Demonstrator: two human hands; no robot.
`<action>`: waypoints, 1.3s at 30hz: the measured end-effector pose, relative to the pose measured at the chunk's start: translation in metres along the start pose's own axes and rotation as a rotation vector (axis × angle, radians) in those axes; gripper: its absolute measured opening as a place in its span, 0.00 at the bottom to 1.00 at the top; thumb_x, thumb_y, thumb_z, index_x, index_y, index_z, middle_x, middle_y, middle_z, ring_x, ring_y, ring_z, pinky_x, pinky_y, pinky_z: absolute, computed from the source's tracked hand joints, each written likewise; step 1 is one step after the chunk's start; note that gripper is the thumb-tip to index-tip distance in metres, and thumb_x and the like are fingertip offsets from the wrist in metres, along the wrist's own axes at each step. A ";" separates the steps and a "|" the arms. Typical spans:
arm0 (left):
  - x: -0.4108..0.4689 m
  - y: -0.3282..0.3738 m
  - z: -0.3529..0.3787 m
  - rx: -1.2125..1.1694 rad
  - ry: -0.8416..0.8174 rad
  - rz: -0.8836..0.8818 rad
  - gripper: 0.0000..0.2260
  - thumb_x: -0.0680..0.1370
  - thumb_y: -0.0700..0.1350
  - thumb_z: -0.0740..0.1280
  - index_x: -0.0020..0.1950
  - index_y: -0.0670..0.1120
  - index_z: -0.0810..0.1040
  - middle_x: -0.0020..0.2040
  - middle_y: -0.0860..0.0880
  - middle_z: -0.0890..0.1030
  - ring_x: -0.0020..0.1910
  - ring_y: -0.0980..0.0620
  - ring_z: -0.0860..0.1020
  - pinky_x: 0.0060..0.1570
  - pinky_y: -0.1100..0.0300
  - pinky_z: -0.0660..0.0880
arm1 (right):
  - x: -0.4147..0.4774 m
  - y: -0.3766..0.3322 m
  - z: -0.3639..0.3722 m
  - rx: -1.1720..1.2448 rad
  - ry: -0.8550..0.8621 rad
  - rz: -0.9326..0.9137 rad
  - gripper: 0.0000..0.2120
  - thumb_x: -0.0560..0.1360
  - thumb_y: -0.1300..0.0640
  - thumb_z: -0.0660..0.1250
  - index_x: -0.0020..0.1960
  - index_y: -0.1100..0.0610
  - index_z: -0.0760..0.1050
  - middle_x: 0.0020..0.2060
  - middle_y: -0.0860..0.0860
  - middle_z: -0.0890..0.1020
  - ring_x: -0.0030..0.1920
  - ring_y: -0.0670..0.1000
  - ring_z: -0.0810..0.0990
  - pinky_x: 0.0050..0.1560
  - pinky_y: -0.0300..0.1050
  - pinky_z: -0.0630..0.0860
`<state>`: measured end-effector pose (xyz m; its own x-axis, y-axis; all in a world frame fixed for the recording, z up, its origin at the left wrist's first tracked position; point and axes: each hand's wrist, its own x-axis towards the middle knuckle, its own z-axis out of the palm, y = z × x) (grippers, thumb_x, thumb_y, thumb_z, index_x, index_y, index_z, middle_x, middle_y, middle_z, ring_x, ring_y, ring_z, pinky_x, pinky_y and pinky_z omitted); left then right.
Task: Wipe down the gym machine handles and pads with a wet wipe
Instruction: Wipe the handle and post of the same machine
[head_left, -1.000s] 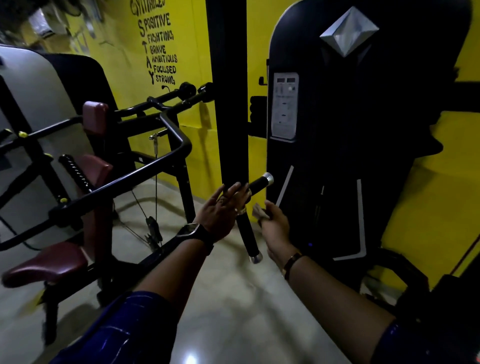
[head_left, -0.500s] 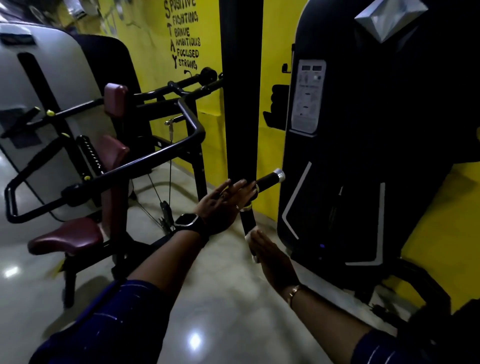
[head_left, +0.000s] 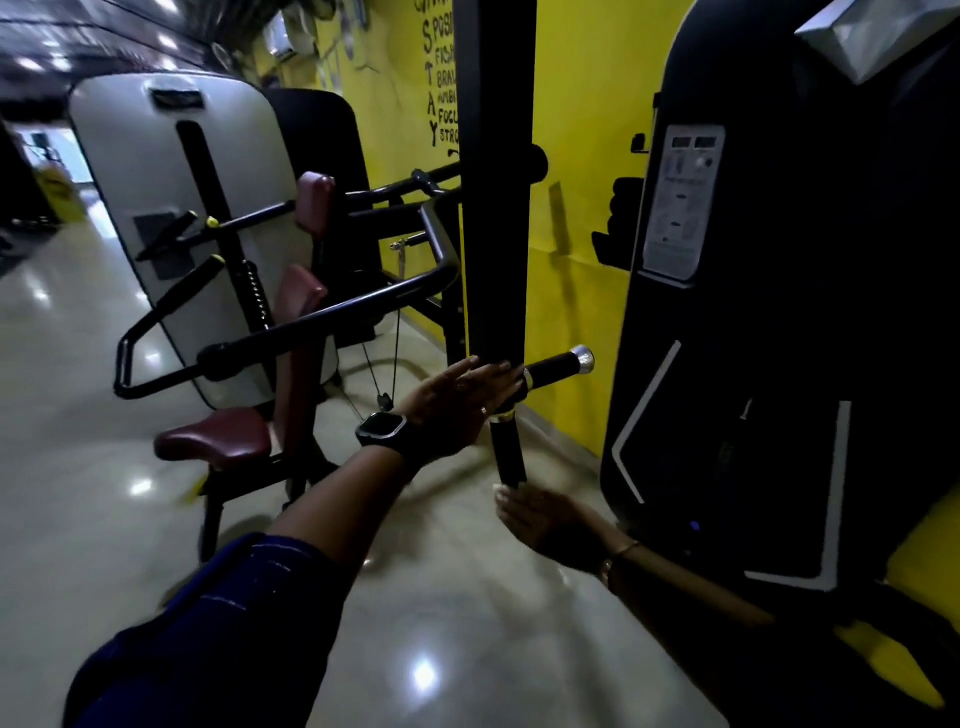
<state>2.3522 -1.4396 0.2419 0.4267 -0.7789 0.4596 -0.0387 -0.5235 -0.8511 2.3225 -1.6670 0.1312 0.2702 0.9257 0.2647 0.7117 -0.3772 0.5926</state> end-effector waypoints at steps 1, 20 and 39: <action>0.002 -0.002 -0.002 -0.005 0.012 0.016 0.25 0.81 0.48 0.50 0.79 0.48 0.58 0.78 0.51 0.60 0.77 0.51 0.57 0.76 0.46 0.38 | 0.008 0.009 -0.013 0.092 0.028 -0.016 0.14 0.79 0.67 0.60 0.57 0.59 0.82 0.57 0.54 0.82 0.60 0.52 0.79 0.64 0.47 0.72; 0.006 -0.008 -0.009 -0.041 0.013 0.062 0.25 0.83 0.51 0.50 0.80 0.49 0.57 0.79 0.51 0.59 0.78 0.50 0.57 0.75 0.47 0.48 | 0.034 0.067 -0.024 0.109 0.337 -0.121 0.21 0.72 0.64 0.65 0.64 0.62 0.76 0.63 0.56 0.78 0.66 0.57 0.74 0.68 0.50 0.66; 0.051 -0.017 -0.019 -0.100 0.045 0.139 0.22 0.80 0.49 0.54 0.73 0.45 0.71 0.73 0.47 0.70 0.74 0.49 0.66 0.75 0.48 0.49 | 0.016 0.042 0.011 -0.176 0.093 -0.301 0.14 0.73 0.54 0.66 0.56 0.56 0.82 0.58 0.56 0.82 0.62 0.55 0.78 0.66 0.51 0.70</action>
<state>2.3573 -1.4771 0.2843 0.3702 -0.8598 0.3517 -0.1850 -0.4392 -0.8791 2.3634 -1.6672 0.1522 -0.0009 0.9925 0.1219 0.6260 -0.0945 0.7741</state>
